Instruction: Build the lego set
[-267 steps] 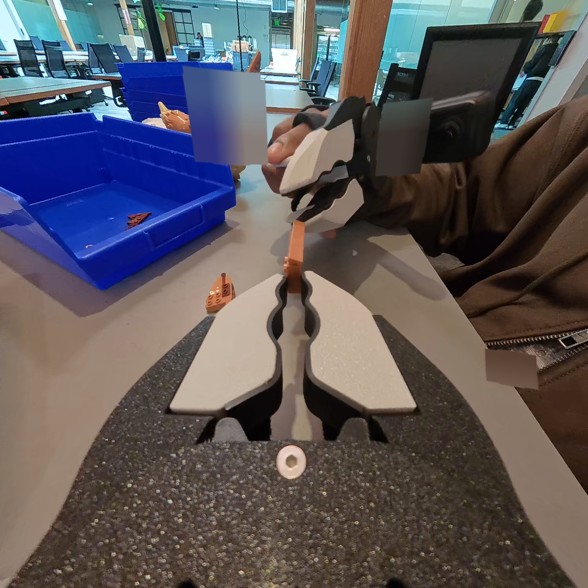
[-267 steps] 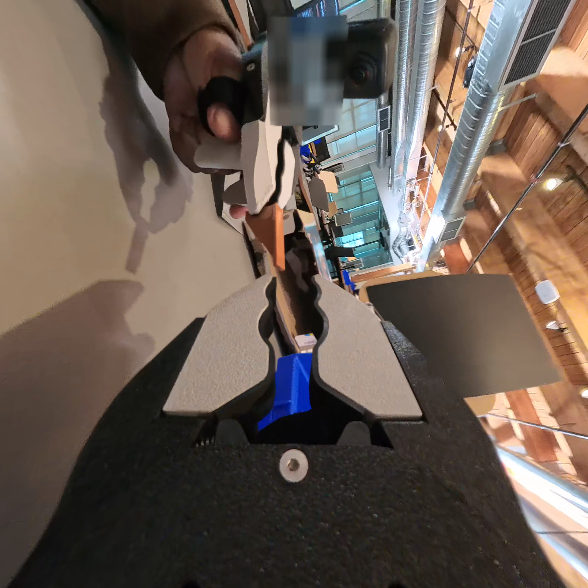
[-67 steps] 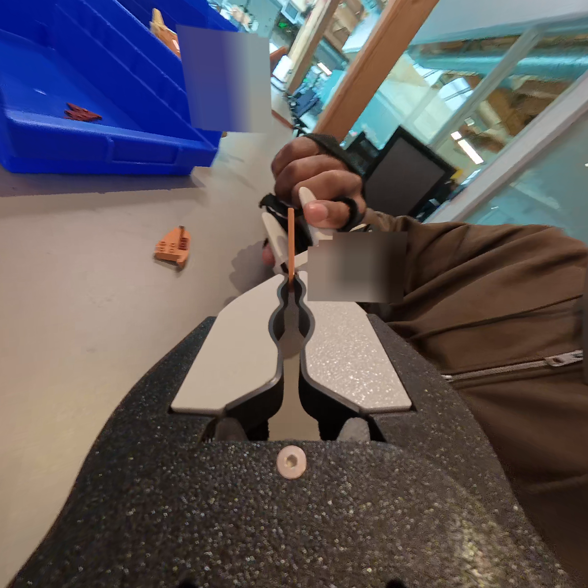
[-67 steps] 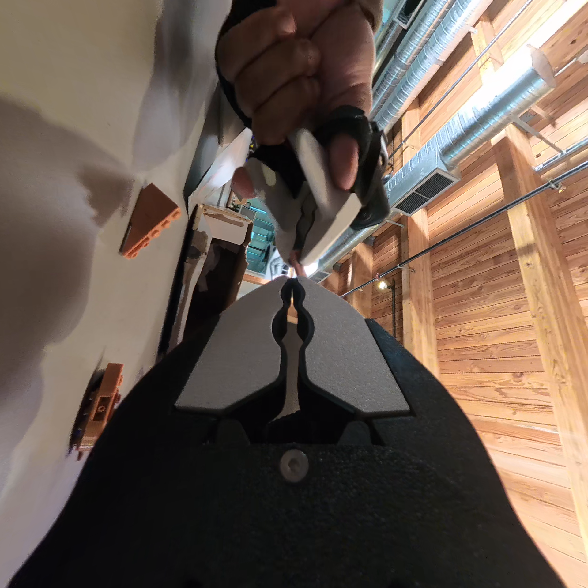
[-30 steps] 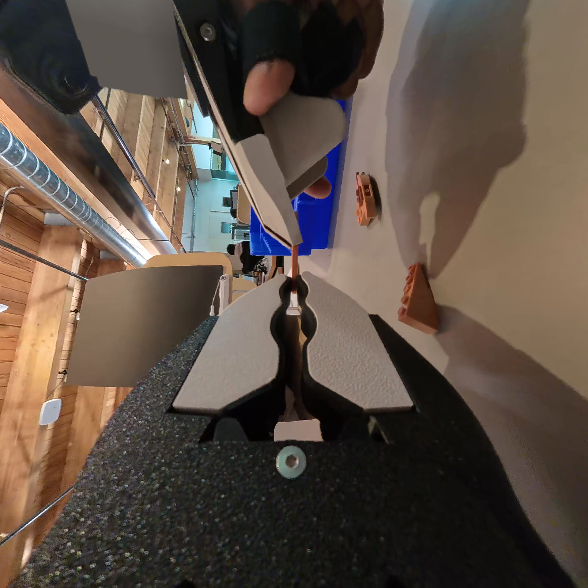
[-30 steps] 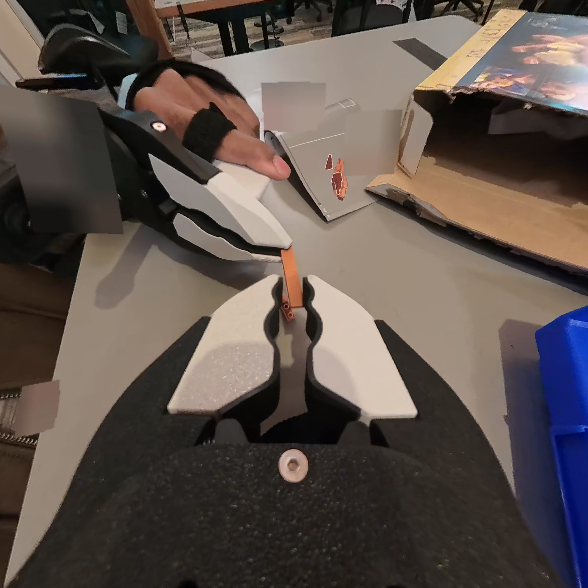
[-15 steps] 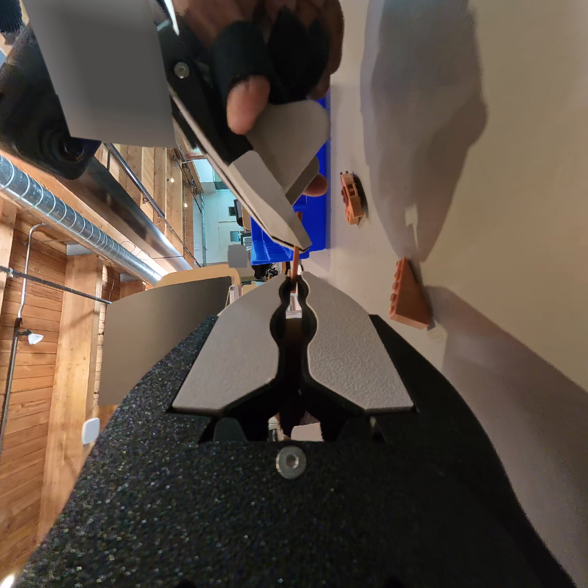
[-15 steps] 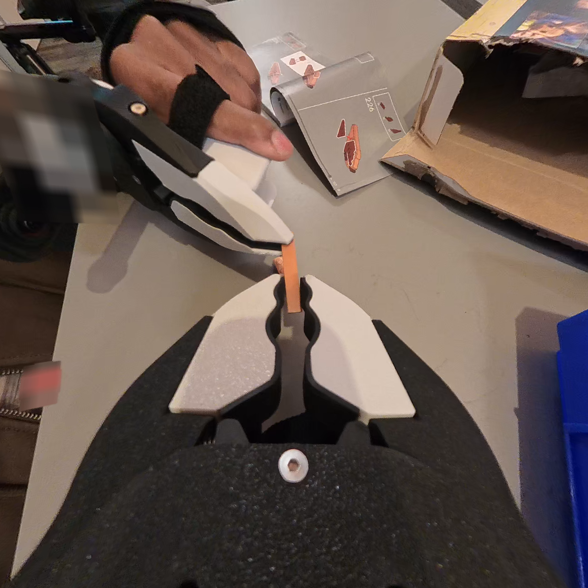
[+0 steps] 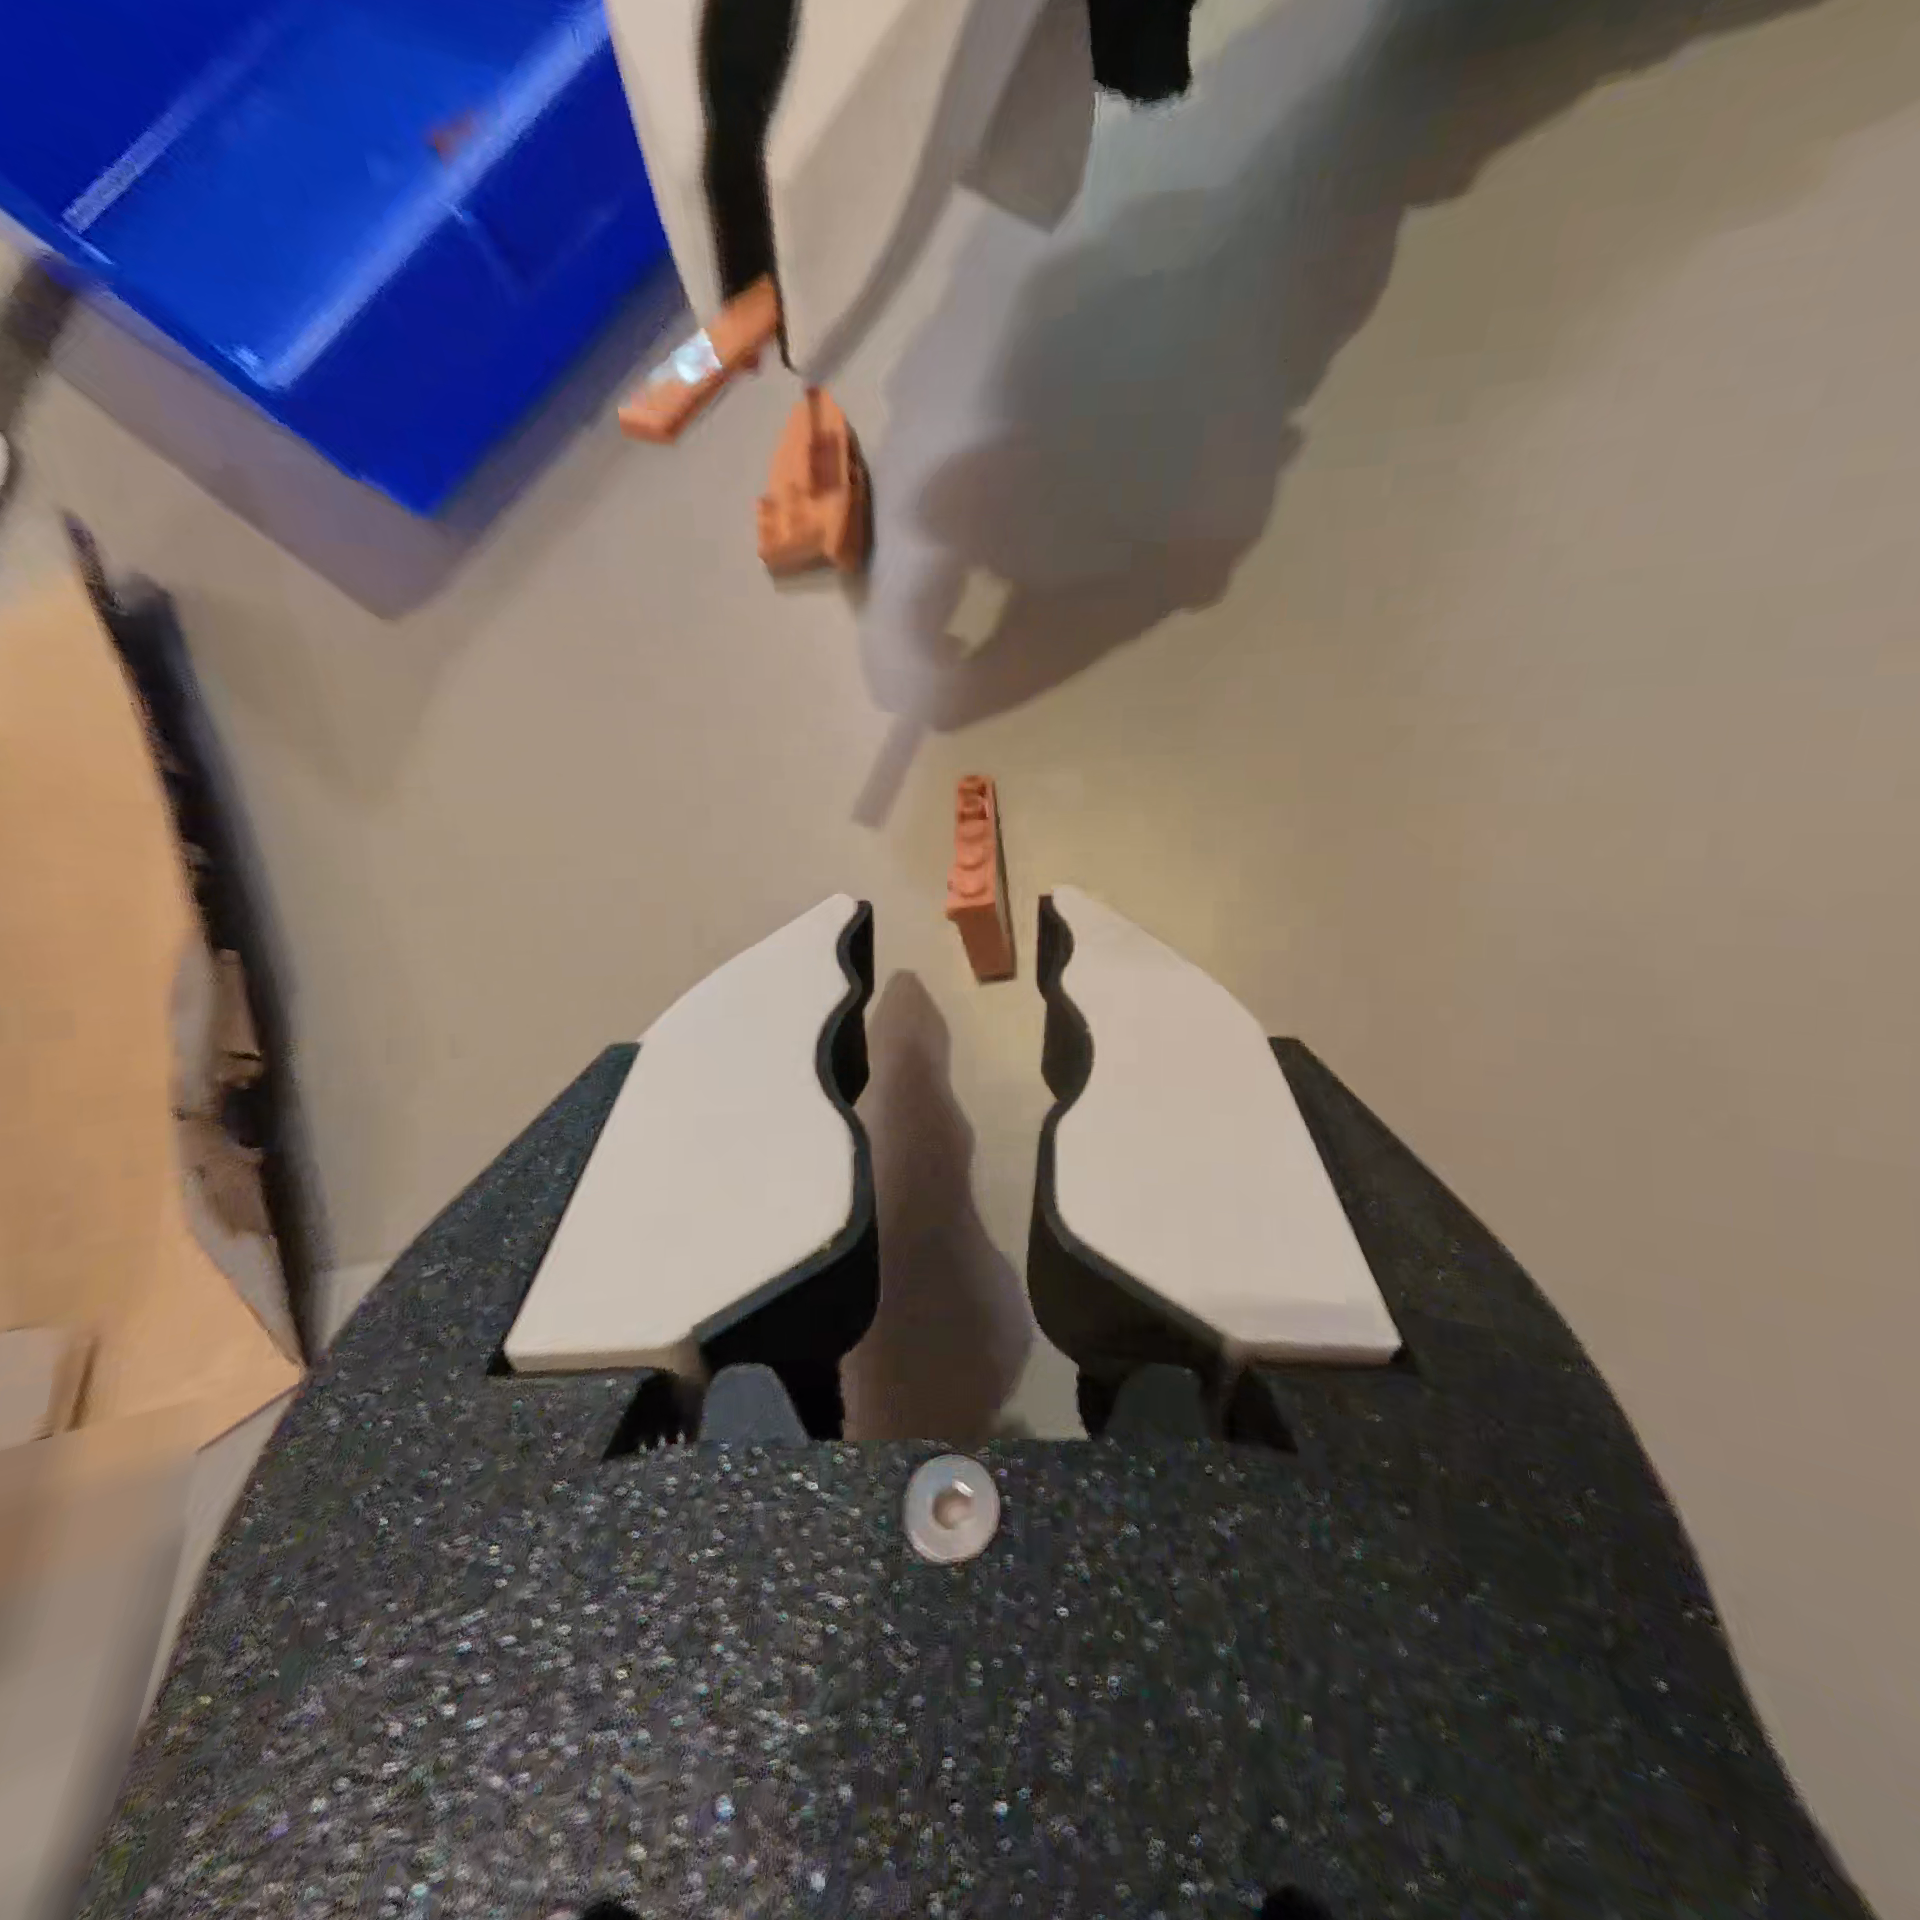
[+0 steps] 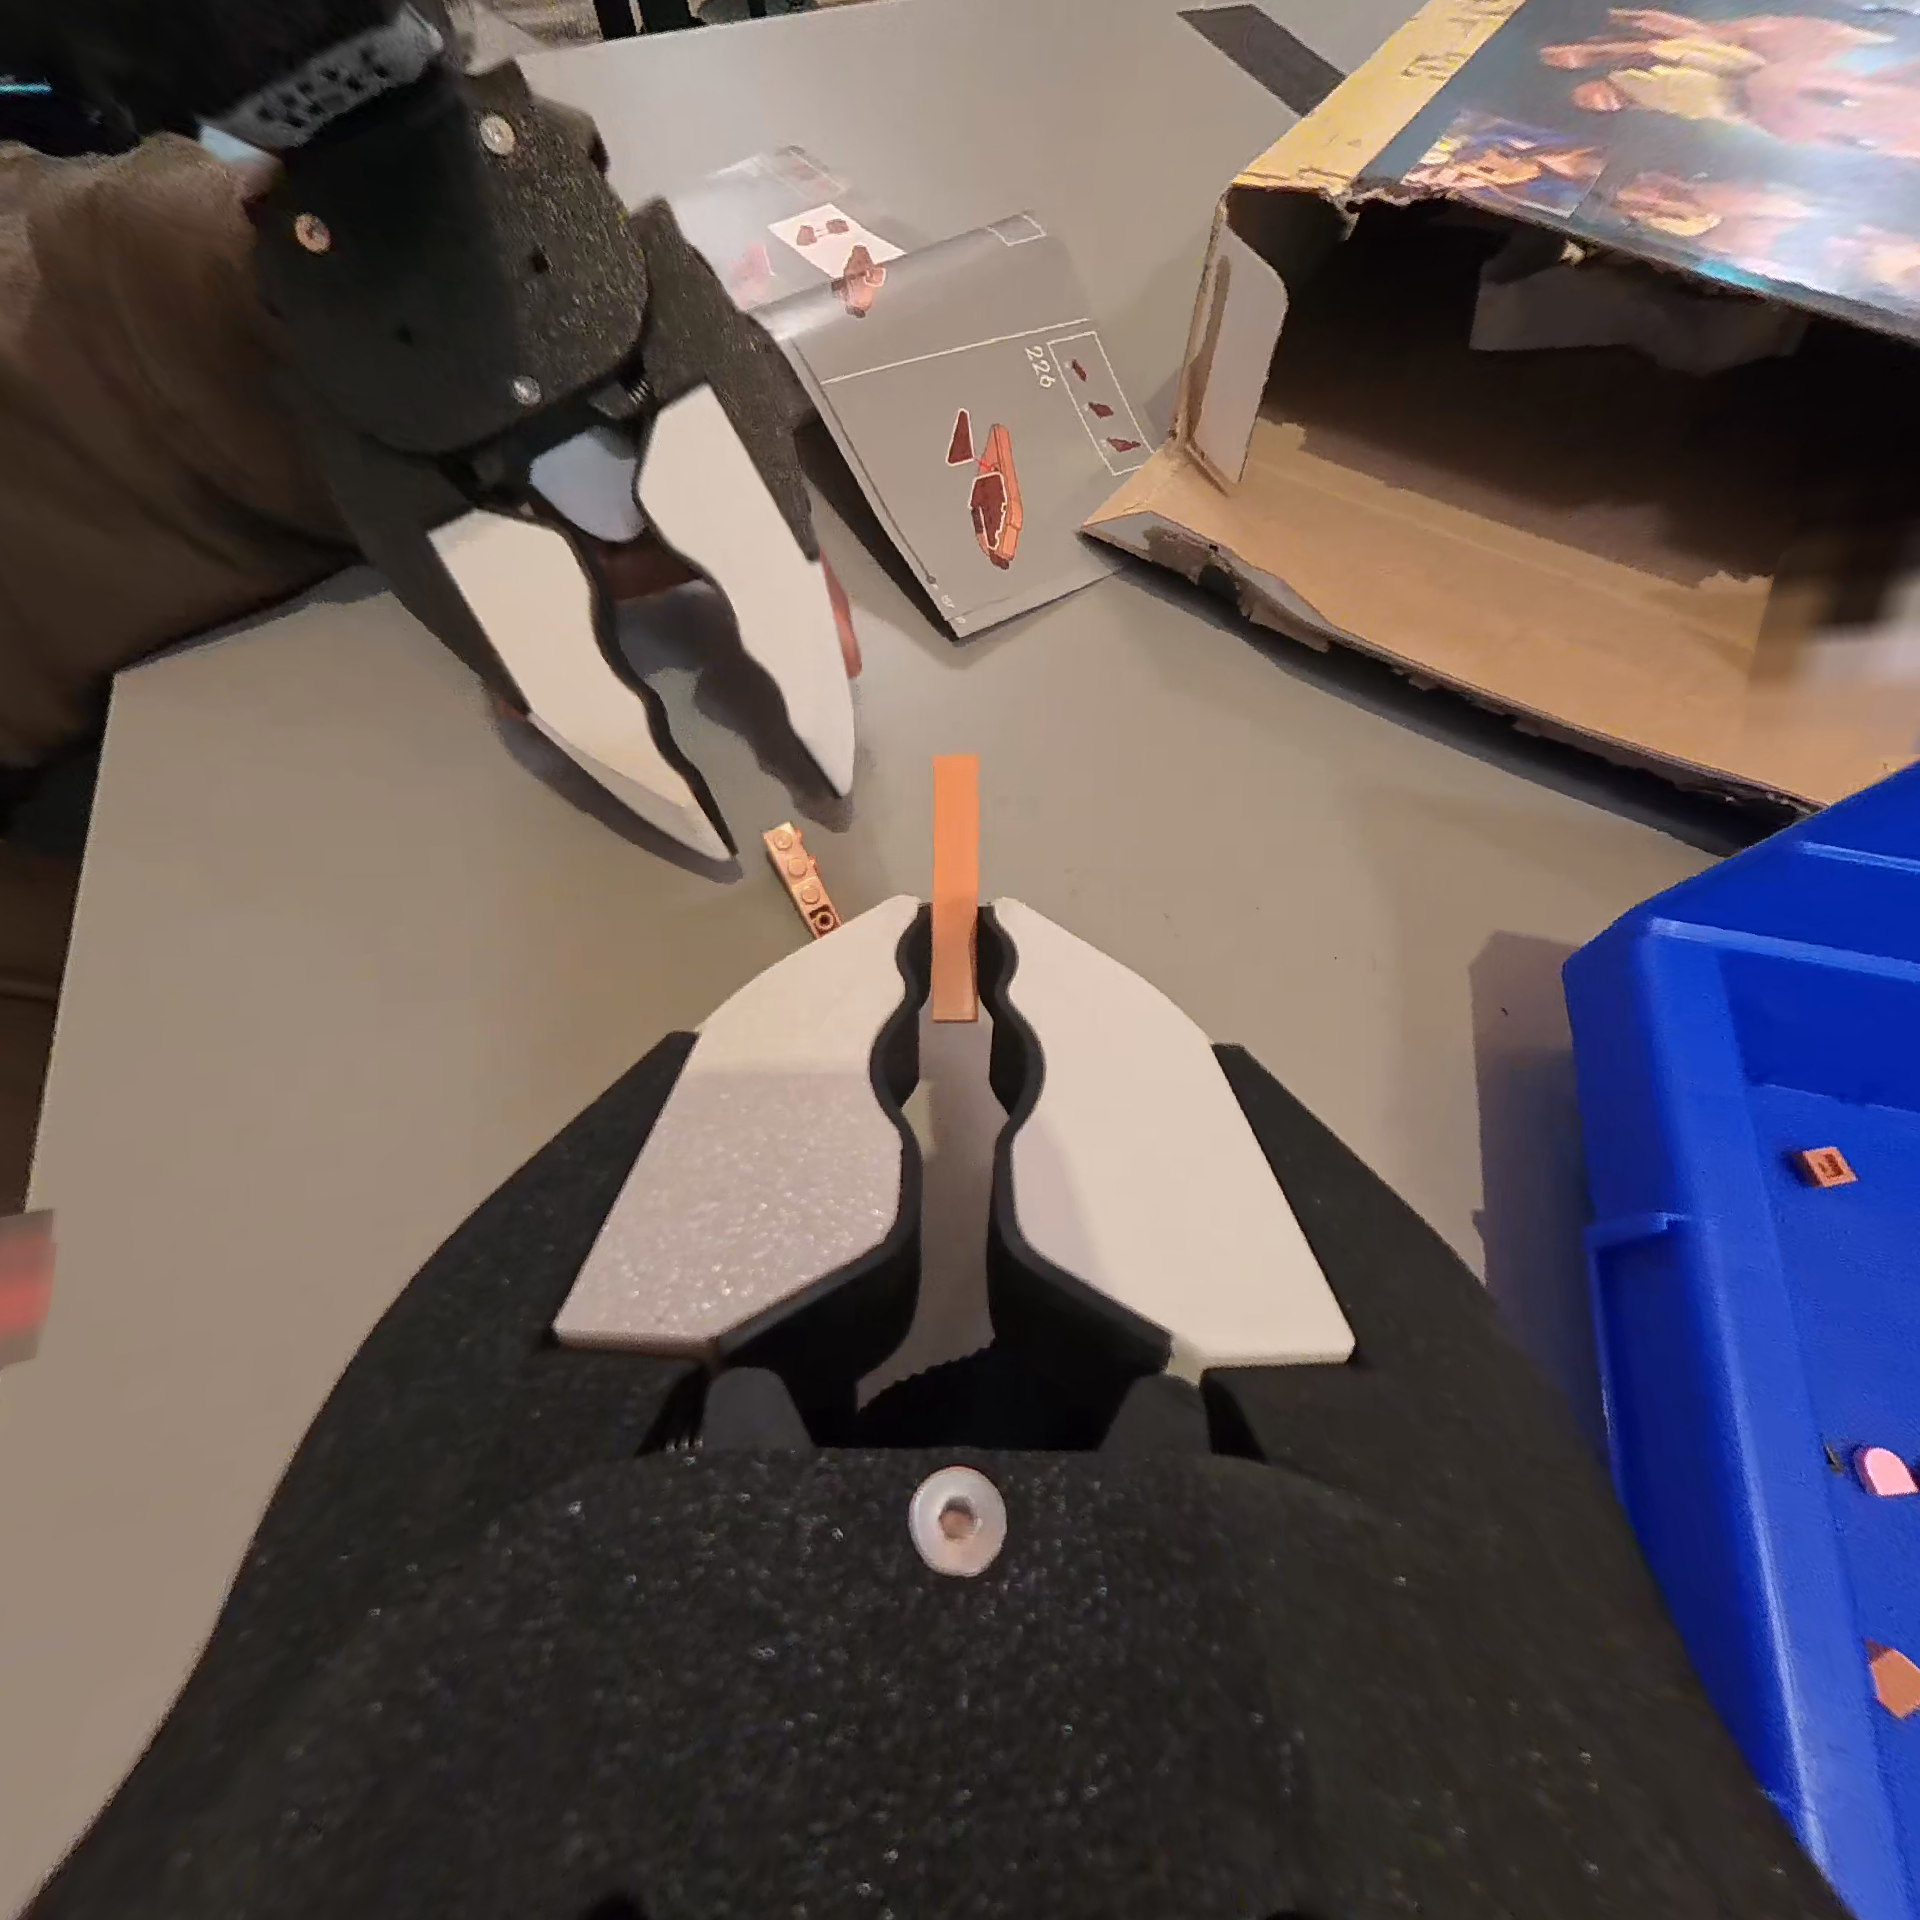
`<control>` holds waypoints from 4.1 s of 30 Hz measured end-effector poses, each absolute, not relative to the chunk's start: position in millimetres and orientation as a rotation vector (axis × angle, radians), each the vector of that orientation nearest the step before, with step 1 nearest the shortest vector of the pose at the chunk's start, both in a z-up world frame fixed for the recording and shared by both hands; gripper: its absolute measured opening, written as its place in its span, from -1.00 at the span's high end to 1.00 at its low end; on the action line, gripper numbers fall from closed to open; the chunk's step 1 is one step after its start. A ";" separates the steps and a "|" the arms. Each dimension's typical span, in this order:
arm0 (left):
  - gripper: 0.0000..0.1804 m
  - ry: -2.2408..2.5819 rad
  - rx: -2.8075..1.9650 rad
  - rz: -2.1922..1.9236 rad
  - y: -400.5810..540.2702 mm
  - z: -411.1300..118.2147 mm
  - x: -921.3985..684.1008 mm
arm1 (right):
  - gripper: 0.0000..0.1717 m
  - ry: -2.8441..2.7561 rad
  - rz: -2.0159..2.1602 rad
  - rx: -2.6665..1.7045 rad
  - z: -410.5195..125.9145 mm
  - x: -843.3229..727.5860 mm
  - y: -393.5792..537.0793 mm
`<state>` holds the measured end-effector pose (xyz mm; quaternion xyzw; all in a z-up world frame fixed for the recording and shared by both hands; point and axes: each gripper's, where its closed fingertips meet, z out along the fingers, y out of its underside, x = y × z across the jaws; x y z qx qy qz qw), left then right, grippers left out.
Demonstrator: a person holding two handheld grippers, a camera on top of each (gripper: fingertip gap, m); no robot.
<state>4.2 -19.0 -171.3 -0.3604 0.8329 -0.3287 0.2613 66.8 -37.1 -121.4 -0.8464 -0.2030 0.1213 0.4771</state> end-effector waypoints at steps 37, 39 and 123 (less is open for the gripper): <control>0.91 2.059 -0.937 -1.328 -59.3 -138.4 19.3 | 0.91 -0.821 0.347 -2.162 -126.3 28.4 -64.3; 0.91 2.050 -0.936 -1.337 -59.3 -137.1 19.6 | 0.91 -0.819 0.344 -2.158 -125.0 28.5 -64.0; 0.91 1.929 -0.889 -1.542 -58.0 -103.6 12.5 | 0.51 -1.285 -0.598 -1.414 -87.8 46.3 -69.4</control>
